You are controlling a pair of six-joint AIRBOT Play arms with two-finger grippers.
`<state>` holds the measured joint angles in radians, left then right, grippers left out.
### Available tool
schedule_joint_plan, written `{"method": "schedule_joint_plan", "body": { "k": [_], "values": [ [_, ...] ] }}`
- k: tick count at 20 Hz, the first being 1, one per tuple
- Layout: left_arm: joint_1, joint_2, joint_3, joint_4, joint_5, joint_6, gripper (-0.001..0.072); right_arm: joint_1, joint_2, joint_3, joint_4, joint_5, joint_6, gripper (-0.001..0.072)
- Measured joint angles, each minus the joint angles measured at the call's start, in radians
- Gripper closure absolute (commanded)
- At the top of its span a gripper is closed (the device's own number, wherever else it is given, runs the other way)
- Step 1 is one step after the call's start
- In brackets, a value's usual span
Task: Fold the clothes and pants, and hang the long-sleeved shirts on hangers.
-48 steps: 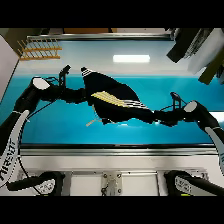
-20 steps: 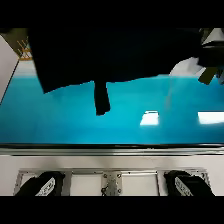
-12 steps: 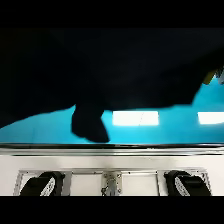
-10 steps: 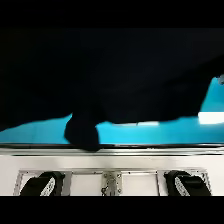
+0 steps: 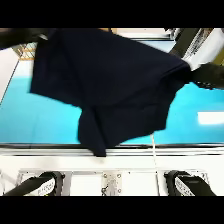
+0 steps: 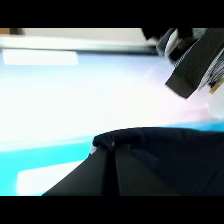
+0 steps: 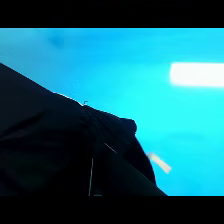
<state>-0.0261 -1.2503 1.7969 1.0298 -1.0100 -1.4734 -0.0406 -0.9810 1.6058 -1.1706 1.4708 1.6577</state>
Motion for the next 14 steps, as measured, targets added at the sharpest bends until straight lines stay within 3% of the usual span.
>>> {"method": "schedule_joint_plan", "body": {
  "k": [6,14],
  "values": [
    [-0.058,-0.419,0.237,-0.009,0.011,0.008,0.0698,0.000,-0.336,-0.011,-0.091,-0.084,-0.032,0.0704],
    [-0.050,-0.497,0.130,-0.011,-0.051,0.011,0.0699,0.000,-0.445,-0.012,-0.156,-0.239,-0.061,0.0705]
  ]
}}
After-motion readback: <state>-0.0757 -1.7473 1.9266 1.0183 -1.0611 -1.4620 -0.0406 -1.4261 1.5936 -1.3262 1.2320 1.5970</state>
